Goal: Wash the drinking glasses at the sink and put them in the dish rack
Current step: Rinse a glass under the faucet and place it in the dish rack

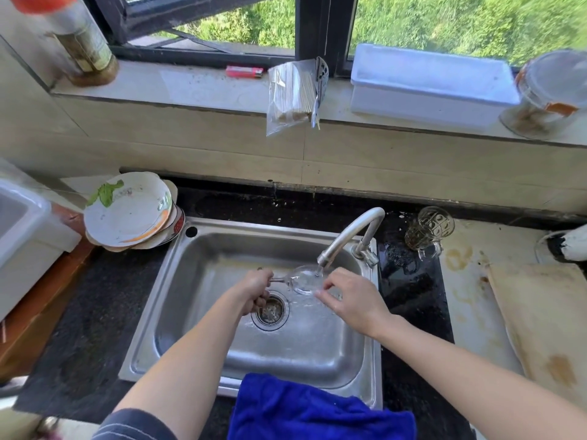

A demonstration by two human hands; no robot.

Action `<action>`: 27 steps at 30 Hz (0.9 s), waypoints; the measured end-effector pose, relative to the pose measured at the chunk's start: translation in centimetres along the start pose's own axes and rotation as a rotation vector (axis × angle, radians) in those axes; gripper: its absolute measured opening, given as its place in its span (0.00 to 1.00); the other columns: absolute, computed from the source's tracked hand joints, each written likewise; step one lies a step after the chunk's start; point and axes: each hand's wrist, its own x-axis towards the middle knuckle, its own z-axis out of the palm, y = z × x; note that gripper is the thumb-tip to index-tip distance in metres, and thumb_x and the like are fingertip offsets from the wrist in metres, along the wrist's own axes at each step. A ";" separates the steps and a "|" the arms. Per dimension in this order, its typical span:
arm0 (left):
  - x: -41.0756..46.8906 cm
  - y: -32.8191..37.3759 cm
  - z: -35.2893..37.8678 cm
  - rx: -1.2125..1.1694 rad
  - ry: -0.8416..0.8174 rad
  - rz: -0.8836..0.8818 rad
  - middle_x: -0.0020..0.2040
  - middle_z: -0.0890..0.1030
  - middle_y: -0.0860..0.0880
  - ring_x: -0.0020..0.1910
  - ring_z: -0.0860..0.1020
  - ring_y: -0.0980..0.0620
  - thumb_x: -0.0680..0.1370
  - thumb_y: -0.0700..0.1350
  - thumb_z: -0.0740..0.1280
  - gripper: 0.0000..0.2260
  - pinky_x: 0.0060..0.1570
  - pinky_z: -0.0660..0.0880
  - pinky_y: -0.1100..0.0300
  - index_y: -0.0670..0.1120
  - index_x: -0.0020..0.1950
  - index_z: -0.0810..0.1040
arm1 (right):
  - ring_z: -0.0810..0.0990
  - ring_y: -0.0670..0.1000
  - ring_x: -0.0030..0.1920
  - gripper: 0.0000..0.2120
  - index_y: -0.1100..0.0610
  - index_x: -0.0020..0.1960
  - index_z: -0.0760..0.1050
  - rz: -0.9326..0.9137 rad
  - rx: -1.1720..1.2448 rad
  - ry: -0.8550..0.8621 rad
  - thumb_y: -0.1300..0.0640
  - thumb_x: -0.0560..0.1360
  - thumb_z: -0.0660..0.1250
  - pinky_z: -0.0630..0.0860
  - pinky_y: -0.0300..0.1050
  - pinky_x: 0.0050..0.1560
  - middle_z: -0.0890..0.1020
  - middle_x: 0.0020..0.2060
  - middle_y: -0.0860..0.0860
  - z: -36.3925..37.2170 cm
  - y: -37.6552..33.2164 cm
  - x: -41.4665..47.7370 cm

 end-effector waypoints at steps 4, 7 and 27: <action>-1.5 0.6 1.4 -0.121 -0.119 -0.024 0.28 0.63 0.49 0.18 0.55 0.56 0.79 0.50 0.55 0.10 0.22 0.52 0.73 0.48 0.40 0.60 | 0.76 0.44 0.39 0.08 0.49 0.47 0.70 0.330 0.369 0.166 0.46 0.76 0.66 0.70 0.41 0.39 0.77 0.39 0.43 1.1 -0.4 2.0; -2.8 0.8 1.5 -0.124 -0.165 0.004 0.31 0.68 0.47 0.21 0.57 0.55 0.77 0.52 0.58 0.11 0.22 0.53 0.70 0.47 0.42 0.62 | 0.77 0.49 0.38 0.06 0.51 0.49 0.71 0.466 0.420 0.309 0.49 0.78 0.63 0.67 0.43 0.34 0.78 0.36 0.45 1.1 -0.7 2.8; -6.0 -0.8 3.1 0.358 0.484 0.443 0.42 0.75 0.46 0.46 0.72 0.40 0.79 0.52 0.55 0.11 0.42 0.64 0.51 0.45 0.46 0.66 | 0.78 0.55 0.40 0.22 0.51 0.37 0.74 0.139 0.077 0.047 0.45 0.81 0.49 0.70 0.49 0.42 0.79 0.34 0.50 2.1 -2.5 3.7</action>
